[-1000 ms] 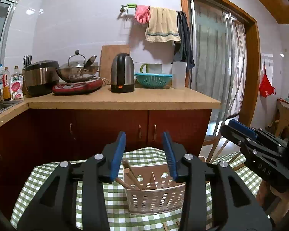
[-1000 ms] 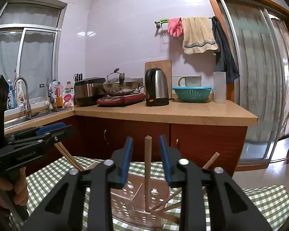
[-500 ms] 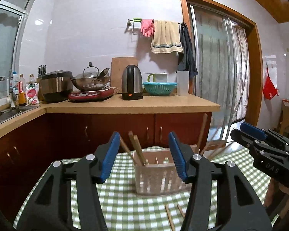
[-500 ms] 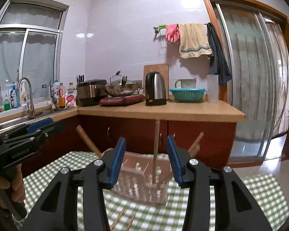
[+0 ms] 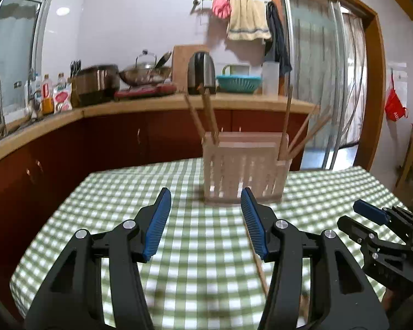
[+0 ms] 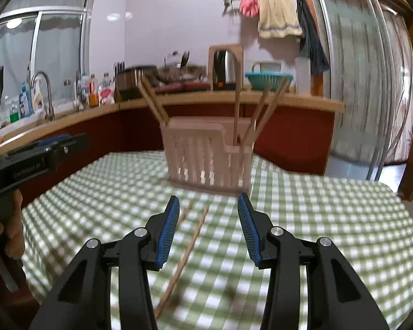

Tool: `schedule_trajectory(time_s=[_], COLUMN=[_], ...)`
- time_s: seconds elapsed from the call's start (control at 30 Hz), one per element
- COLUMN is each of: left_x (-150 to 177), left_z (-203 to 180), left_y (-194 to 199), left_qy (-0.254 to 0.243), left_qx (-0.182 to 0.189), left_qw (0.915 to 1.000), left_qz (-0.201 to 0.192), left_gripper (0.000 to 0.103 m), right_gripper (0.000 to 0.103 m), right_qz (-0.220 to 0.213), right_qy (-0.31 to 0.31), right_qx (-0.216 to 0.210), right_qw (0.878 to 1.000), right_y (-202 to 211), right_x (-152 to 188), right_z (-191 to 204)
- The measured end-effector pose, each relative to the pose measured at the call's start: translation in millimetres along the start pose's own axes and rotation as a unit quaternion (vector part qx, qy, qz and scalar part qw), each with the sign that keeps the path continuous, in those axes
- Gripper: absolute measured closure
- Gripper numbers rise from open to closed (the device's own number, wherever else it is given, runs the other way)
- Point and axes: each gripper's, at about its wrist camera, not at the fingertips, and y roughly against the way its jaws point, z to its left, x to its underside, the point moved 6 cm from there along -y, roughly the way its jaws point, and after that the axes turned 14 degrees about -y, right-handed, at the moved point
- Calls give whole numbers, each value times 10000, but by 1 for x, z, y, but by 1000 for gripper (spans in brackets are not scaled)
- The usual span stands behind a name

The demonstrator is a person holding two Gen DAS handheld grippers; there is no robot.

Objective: Organize utensils
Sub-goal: 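Open both grippers and move them back down to the last two chopsticks, then close the right gripper on one chopstick while the left gripper closes on the other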

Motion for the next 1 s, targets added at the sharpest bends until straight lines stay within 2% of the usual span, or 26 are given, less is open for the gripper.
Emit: schedule_trajectory(time_s=[0.2,0.43,0.83,1.0], left_x=[35,59,78,82], left_z=[-5,-10,-17,-21], left_y=[6,11,6,3], left_qy=[-5,10,66,74], left_qx=[-4,16,127,185], left_qw=[9994,9985,9968,9962], left_qz=[342,545,786,846], left_gripper=[51,51,52,51], right_gripper=[59,60,60,63], right_qz=[446,834,1358,1513], right_qy=[-9,65,91,57], right_qx=[-39,-107,-179,-159], right_qw=[9990,9964,9905,9883], right_y=[1,-1,-14,-18], right_x=[39,74,103,108], right_z=[2,10,13,11])
